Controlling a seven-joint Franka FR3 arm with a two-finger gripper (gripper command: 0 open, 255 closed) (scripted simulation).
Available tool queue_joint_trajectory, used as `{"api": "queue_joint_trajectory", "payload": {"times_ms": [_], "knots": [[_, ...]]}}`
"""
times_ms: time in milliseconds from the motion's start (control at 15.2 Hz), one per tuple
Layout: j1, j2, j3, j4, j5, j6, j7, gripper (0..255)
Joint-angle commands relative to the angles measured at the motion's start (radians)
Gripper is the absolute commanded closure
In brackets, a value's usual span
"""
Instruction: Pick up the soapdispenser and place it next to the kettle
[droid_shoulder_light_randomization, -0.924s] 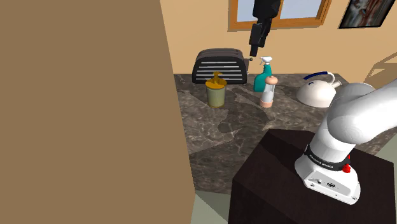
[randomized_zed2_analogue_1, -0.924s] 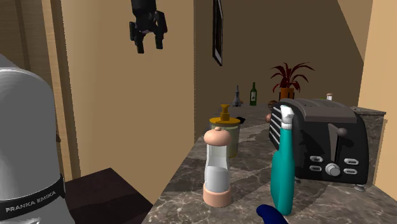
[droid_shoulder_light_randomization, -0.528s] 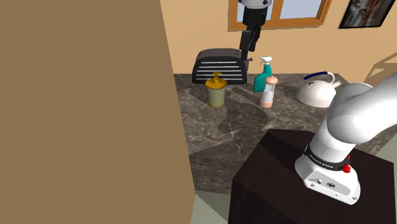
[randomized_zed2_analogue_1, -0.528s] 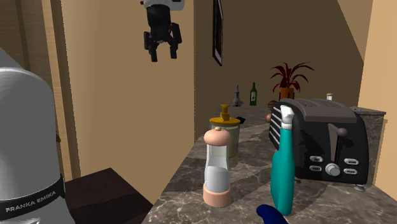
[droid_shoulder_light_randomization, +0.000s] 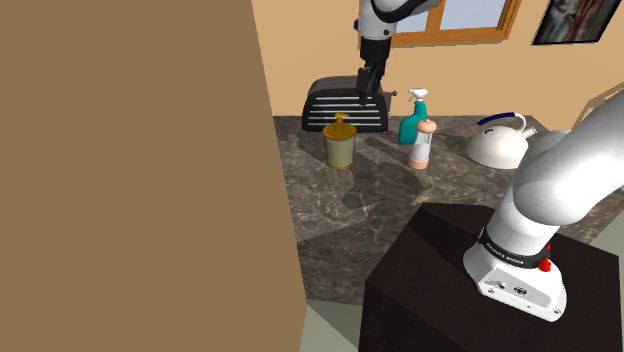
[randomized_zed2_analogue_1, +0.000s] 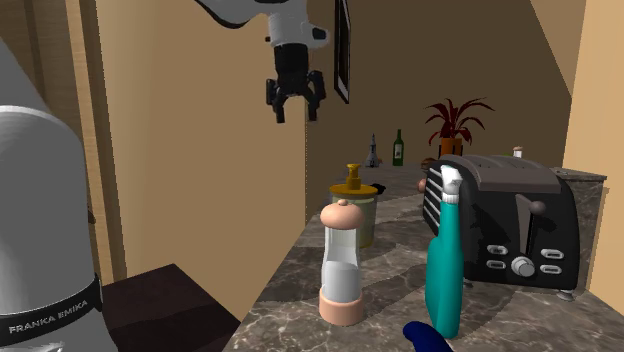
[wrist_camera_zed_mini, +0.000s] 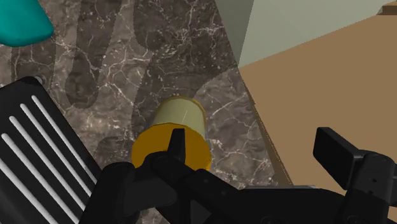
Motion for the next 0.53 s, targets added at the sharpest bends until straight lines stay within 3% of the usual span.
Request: {"api": "queue_joint_trajectory", "payload": {"times_ms": [0,462], "knots": [[-0.003,0.070,-0.016,0.032,0.003,0.040,-0.023,0],[-0.012,0.323,-0.061,0.168,0.039,0.156,-0.106,0]]}}
